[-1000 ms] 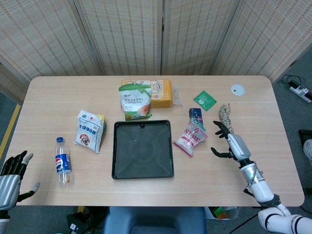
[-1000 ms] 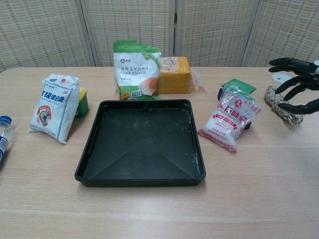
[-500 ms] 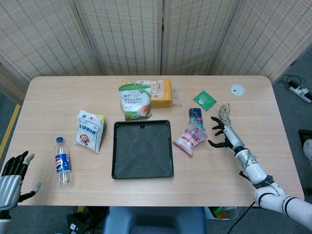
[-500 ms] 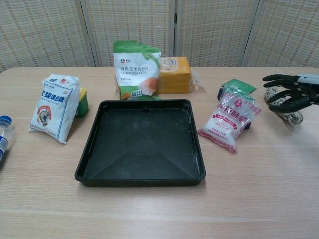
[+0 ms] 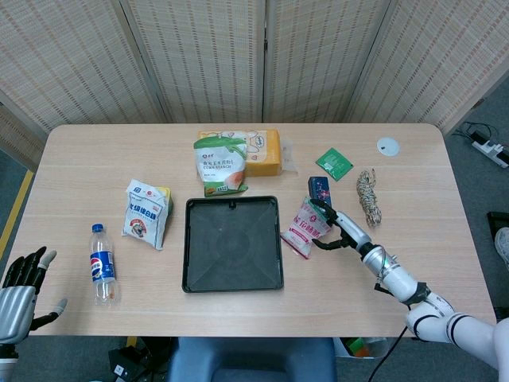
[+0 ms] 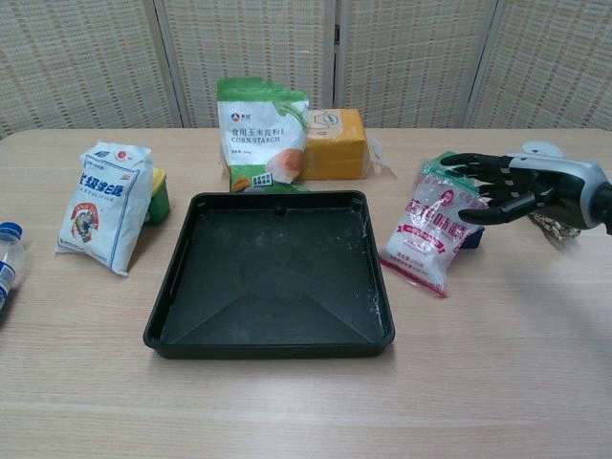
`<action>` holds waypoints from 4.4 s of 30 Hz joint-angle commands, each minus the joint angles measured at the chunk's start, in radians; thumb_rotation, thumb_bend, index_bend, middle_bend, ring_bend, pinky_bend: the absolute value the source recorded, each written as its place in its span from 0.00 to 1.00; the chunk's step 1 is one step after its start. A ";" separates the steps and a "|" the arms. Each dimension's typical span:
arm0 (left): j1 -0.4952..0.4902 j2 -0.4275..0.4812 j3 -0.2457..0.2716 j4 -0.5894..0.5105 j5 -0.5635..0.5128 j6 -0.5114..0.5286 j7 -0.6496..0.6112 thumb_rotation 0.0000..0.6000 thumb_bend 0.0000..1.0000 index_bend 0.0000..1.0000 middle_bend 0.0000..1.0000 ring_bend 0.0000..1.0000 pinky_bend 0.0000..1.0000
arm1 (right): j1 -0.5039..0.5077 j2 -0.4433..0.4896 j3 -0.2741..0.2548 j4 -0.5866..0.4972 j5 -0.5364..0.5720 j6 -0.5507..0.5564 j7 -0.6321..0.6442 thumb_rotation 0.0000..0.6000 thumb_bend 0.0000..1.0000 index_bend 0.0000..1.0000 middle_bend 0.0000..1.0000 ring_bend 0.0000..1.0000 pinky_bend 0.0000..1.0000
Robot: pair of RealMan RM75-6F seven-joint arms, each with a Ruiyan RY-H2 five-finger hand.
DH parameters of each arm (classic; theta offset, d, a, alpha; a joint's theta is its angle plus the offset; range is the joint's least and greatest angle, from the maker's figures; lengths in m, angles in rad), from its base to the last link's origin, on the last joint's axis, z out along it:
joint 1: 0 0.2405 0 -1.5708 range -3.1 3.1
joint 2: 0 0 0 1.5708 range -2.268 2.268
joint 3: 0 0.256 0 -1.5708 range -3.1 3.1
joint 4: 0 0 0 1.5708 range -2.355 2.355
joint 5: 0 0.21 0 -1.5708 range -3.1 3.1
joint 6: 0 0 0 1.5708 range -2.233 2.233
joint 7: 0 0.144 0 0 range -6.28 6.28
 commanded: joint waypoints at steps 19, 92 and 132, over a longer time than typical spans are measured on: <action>0.007 -0.008 0.002 0.027 -0.003 0.001 -0.029 1.00 0.32 0.00 0.01 0.03 0.00 | 0.013 0.092 -0.127 -0.282 -0.151 0.214 -0.249 1.00 0.36 0.00 0.07 0.20 0.30; -0.003 -0.012 0.002 0.009 0.003 -0.007 -0.007 1.00 0.32 0.00 0.01 0.02 0.00 | 0.063 -0.093 -0.017 -0.044 0.195 -0.145 -0.766 1.00 0.35 0.14 0.20 0.58 0.57; 0.003 -0.014 0.002 0.022 -0.002 -0.005 -0.019 1.00 0.32 0.00 0.01 0.03 0.00 | -0.003 -0.133 -0.016 0.026 0.155 0.015 -0.708 1.00 0.35 0.66 0.48 0.77 0.66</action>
